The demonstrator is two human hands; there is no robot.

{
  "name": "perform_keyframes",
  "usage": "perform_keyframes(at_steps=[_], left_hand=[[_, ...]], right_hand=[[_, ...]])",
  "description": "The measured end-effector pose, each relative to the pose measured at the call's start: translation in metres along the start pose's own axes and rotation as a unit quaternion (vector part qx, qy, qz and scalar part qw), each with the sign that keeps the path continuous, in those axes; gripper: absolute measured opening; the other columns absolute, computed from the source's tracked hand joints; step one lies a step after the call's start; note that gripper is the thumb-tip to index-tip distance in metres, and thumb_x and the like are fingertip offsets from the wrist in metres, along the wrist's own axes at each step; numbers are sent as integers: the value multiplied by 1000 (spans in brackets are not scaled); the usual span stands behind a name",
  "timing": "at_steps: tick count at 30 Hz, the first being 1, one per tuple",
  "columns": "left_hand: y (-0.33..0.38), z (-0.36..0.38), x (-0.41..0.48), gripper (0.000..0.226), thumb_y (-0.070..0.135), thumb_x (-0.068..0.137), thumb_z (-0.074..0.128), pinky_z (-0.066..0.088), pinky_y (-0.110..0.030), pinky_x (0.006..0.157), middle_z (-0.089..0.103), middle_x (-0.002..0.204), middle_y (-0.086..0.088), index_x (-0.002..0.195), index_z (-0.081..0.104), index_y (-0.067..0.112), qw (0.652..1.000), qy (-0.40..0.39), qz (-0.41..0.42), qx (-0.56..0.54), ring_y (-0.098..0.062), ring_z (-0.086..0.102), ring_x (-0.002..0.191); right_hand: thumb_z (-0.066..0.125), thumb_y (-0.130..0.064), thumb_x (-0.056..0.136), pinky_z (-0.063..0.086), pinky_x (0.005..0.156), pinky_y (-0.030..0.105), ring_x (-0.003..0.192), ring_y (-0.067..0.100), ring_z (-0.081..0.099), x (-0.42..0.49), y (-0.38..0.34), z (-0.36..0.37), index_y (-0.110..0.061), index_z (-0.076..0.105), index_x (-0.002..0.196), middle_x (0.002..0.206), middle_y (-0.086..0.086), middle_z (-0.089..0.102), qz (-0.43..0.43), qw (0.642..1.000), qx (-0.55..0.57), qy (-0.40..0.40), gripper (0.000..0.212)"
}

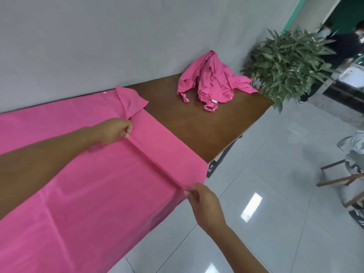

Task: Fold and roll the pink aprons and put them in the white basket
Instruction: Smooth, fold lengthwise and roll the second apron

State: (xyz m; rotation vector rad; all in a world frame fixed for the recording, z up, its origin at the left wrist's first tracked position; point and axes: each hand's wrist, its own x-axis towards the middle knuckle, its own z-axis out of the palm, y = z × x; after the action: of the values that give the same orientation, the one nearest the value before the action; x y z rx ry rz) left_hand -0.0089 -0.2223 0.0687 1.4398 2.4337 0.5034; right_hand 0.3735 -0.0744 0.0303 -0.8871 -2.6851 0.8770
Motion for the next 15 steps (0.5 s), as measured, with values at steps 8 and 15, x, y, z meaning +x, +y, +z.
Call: perform_keyframes(at_steps=[8, 15], left_hand=[[10, 1, -78, 34, -7, 84, 67, 39, -30, 63, 58, 75, 0, 72, 51, 20, 999, 10, -36, 12, -17, 49, 70], [32, -3, -150, 32, -8, 86, 61, 33, -28, 59, 54, 68, 3, 72, 49, 18, 994, 44, -94, 43, -10, 45, 63]], right_hand=[[56, -36, 101, 55, 60, 35, 61, 8, 54, -33, -5, 9, -32, 53, 84, 72, -11, 58, -26, 998, 41, -26, 17], [56, -37, 101, 53, 65, 33, 70, 9, 59, -80, -14, 20, -24, 58, 90, 80, -10, 62, -50, 996, 58, -43, 18]])
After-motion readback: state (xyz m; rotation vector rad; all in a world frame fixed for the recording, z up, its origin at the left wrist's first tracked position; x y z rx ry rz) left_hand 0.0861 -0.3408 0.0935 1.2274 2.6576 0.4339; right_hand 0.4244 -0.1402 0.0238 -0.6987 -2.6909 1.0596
